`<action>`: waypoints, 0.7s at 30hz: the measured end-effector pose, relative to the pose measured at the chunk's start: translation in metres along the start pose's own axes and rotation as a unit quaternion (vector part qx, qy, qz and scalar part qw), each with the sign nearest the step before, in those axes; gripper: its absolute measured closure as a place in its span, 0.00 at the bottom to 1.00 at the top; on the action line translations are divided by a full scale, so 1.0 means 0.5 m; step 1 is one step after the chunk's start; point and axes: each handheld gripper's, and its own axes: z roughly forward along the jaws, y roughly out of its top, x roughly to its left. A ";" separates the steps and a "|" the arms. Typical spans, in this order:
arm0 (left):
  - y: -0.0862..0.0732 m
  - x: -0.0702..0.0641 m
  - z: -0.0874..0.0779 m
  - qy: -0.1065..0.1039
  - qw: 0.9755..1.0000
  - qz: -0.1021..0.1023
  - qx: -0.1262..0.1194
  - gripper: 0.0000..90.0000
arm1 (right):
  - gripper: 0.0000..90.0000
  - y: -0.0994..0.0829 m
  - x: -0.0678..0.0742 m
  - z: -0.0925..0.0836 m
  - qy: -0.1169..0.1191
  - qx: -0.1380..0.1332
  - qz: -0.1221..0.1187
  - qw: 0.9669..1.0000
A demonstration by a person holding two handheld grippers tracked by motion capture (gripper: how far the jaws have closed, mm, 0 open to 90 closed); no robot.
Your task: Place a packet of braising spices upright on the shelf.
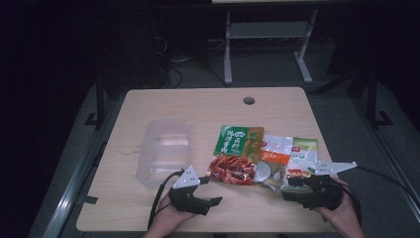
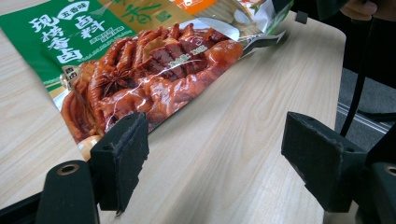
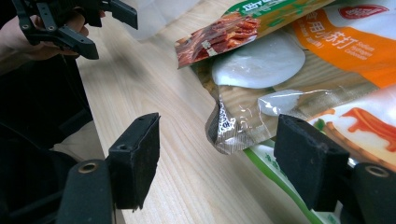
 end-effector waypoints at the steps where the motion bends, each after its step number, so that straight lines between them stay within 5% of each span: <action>1: 0.000 -0.001 0.002 0.000 1.000 -0.001 0.000 0.25 | 0.34 0.001 -0.001 0.000 0.001 0.000 -0.002 1.000; 21: 0.025 0.005 0.037 0.000 1.000 0.020 0.013 0.30 | 0.33 0.047 -0.005 0.004 0.008 -0.005 0.010 1.000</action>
